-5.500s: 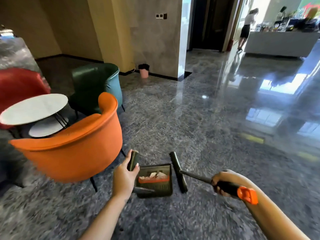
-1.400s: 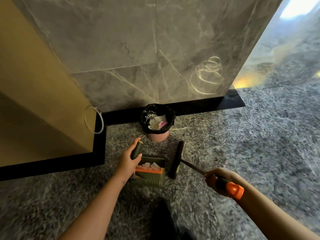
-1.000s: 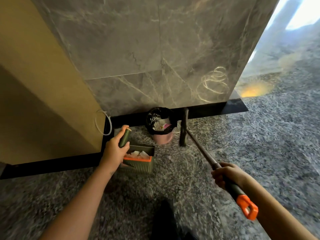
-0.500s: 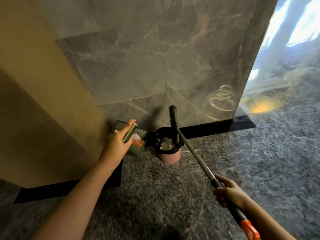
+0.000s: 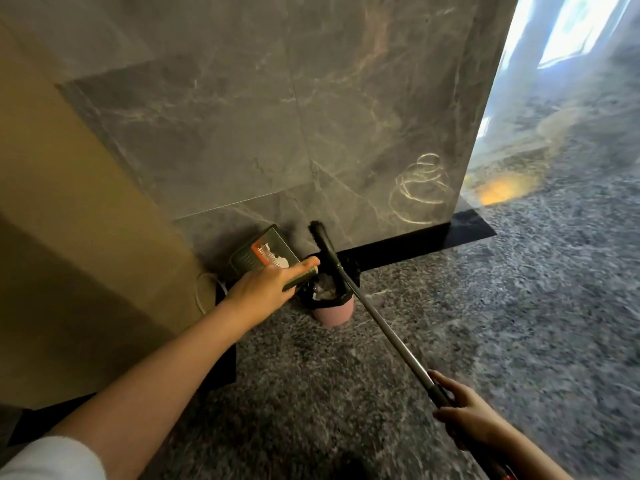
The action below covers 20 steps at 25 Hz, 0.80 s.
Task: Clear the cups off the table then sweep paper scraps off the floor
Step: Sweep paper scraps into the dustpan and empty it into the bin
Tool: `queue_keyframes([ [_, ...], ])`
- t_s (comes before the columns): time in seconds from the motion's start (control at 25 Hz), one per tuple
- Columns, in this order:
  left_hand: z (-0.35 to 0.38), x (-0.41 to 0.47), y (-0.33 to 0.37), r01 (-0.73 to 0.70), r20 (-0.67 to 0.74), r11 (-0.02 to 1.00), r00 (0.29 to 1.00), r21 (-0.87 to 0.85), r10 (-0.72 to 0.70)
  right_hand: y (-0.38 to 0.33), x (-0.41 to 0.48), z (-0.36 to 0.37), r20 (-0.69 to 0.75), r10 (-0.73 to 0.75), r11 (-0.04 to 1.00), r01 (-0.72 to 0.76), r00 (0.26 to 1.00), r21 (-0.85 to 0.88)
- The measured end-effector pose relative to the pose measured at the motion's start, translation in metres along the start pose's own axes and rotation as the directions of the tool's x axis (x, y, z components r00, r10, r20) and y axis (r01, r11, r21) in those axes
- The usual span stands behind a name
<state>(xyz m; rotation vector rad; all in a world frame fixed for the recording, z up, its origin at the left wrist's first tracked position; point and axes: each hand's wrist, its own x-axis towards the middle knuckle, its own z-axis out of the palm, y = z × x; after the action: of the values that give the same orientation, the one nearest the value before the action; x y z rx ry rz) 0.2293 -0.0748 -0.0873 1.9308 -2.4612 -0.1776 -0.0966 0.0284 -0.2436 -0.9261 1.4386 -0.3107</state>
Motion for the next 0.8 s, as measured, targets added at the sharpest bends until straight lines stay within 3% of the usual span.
queue_keyframes([
  [0.12, 0.01, 0.009, 0.007, -0.185, 0.138, 0.971, 0.977, 0.15, 0.165, 0.006, 0.004, -0.002, -0.002, 0.008, 1.0, -0.008, 1.0, -0.013],
  [0.36, 0.03, 0.008, 0.027, -0.474, 0.319, 0.86, 0.858, 0.188, 0.403, 0.016, 0.011, -0.01, -0.025, 0.007, 1.0, -0.007, 1.0, -0.005],
  [0.56, 0.034, 0.003, 0.035, -0.493, 0.393, 0.846, 0.832, 0.201, 0.392, 0.025, 0.013, -0.017, -0.036, -0.009, 1.0, 0.01, 0.999, 0.02],
  [0.8, 0.045, -0.005, 0.047, -0.6, 0.528, 0.742, 0.752, 0.3, 0.394, 0.021, 0.01, -0.023, -0.011, -0.027, 0.999, 0.027, 1.0, -0.021],
])
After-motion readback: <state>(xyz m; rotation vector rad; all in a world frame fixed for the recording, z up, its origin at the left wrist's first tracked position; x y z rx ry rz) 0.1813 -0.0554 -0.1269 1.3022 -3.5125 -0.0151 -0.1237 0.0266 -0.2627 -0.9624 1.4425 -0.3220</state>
